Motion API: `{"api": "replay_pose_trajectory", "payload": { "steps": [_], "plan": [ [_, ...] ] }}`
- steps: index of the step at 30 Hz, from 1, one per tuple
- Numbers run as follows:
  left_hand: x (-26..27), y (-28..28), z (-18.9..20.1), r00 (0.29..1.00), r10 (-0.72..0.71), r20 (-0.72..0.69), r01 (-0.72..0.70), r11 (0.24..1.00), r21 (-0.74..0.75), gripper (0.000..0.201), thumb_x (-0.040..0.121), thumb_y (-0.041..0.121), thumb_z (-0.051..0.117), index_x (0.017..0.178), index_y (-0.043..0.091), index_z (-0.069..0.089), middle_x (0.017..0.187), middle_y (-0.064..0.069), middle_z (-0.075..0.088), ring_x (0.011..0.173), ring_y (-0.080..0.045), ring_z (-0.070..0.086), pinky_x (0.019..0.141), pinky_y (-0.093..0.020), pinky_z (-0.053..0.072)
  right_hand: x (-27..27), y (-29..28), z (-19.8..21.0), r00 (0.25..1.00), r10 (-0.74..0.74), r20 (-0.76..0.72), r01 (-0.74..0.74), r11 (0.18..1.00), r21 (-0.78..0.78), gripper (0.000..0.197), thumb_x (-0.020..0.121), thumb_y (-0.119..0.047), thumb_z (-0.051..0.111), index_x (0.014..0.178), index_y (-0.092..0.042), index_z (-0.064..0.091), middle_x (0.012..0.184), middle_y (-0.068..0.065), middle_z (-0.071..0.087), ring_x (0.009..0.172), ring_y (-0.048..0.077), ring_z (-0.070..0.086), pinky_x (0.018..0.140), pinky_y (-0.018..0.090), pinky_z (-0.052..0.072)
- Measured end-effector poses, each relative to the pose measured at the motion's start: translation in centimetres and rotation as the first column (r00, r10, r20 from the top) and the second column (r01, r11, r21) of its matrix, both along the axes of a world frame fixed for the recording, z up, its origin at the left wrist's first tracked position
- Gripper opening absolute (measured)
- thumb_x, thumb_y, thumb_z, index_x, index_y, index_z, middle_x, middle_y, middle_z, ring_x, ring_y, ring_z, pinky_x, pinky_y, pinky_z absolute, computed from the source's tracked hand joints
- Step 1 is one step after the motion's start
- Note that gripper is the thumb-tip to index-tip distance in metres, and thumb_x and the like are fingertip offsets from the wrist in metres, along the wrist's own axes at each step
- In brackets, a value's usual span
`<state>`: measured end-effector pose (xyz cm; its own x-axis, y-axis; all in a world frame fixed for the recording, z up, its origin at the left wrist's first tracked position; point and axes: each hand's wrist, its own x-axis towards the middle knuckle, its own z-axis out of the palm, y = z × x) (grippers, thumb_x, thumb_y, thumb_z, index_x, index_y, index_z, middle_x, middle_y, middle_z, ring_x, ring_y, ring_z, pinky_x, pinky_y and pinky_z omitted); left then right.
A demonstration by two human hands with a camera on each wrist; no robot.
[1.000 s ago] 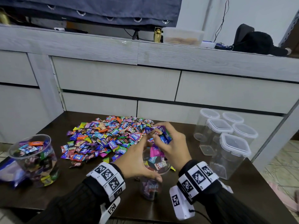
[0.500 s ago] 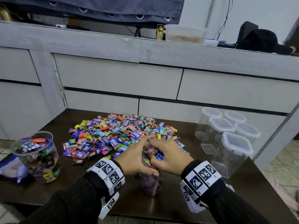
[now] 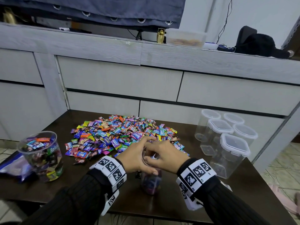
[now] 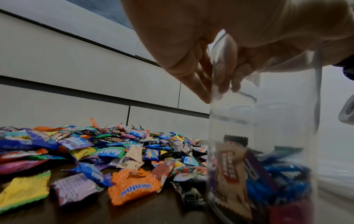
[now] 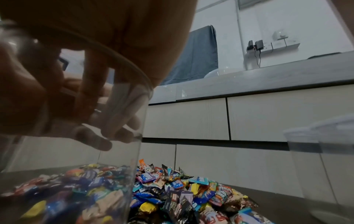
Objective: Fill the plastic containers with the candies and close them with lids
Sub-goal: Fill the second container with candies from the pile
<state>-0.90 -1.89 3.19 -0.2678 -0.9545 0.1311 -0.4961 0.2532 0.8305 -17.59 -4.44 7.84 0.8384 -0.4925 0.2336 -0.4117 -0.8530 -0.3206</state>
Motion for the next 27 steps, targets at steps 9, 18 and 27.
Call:
{"api": "replay_pose_trajectory", "payload": {
  "steps": [9, 18, 27],
  "plan": [
    [1.6, 0.2, 0.0, 1.000, 0.010, -0.007, -0.010, 1.000, 0.012, 0.097, 0.045, 0.046, 0.091, 0.120, 0.061, 0.032, 0.110, 0.030, 0.064, 0.106, 0.007, 0.061, 0.091, -0.014, 0.048, 1.8, 0.0, -0.7, 0.989, -0.060, 0.137, 0.064, 0.998, -0.021, 0.014, 0.087, -0.015, 0.063, 0.090, -0.002, 0.067, 0.088, 0.012, 0.065, 0.084, 0.023, 0.058, 0.071, 0.024, 0.037],
    [4.6, 0.1, 0.6, 0.937, 0.211, -0.279, -0.175, 0.973, 0.148, 0.058, 0.091, 0.030, 0.057, 0.141, 0.033, 0.029, 0.147, 0.005, 0.043, 0.126, 0.001, 0.046, 0.086, -0.002, 0.041, -0.7, -2.6, -2.6, 0.592, -0.432, 0.681, 0.342, 0.899, 0.272, 0.008, 0.089, -0.028, 0.059, 0.095, -0.023, 0.062, 0.096, -0.009, 0.064, 0.094, 0.008, 0.061, 0.082, 0.028, 0.051],
    [11.2, -3.0, -4.9, 0.492, 0.529, 0.691, -0.810, 0.569, 0.142, 0.110, 0.077, 0.084, 0.037, 0.156, 0.014, 0.005, 0.163, -0.013, 0.001, 0.149, -0.036, -0.006, 0.117, -0.061, 0.006, -4.1, -11.1, -9.1, 0.667, -0.702, -0.249, 0.744, 0.615, 0.261, 0.100, 0.076, -0.061, 0.066, 0.147, -0.007, 0.020, 0.152, 0.015, 0.025, 0.141, 0.033, 0.021, 0.116, 0.042, 0.021]
  ]
}}
